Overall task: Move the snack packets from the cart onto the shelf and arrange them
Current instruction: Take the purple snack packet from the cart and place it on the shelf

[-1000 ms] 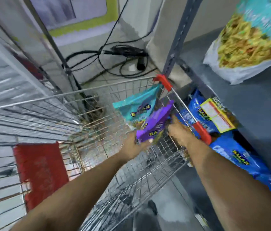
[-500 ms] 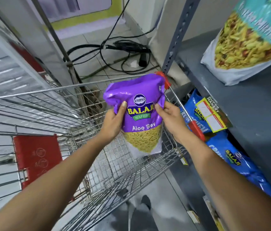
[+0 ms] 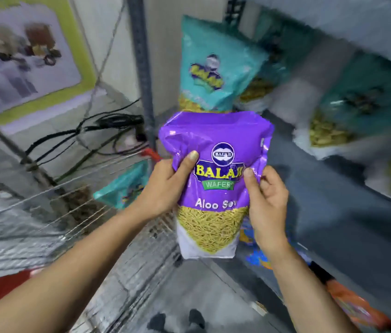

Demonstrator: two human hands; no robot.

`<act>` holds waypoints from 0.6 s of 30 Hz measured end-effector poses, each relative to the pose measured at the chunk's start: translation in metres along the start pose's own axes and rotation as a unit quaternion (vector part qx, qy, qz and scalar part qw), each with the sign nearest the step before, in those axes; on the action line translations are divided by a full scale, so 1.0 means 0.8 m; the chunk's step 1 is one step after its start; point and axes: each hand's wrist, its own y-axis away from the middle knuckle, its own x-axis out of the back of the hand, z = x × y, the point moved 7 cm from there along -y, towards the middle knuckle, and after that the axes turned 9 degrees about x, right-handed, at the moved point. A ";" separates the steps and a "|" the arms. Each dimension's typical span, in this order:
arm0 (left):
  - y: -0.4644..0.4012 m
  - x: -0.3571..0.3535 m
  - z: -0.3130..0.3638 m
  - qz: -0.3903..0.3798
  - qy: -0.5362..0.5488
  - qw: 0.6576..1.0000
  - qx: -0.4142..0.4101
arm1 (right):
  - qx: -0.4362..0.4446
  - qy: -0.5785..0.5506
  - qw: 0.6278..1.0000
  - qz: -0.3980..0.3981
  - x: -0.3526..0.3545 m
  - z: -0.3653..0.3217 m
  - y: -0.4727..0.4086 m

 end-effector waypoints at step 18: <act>0.007 -0.528 0.137 -0.263 -0.066 0.955 -0.123 | 0.081 0.132 0.912 0.380 0.479 -0.133 0.011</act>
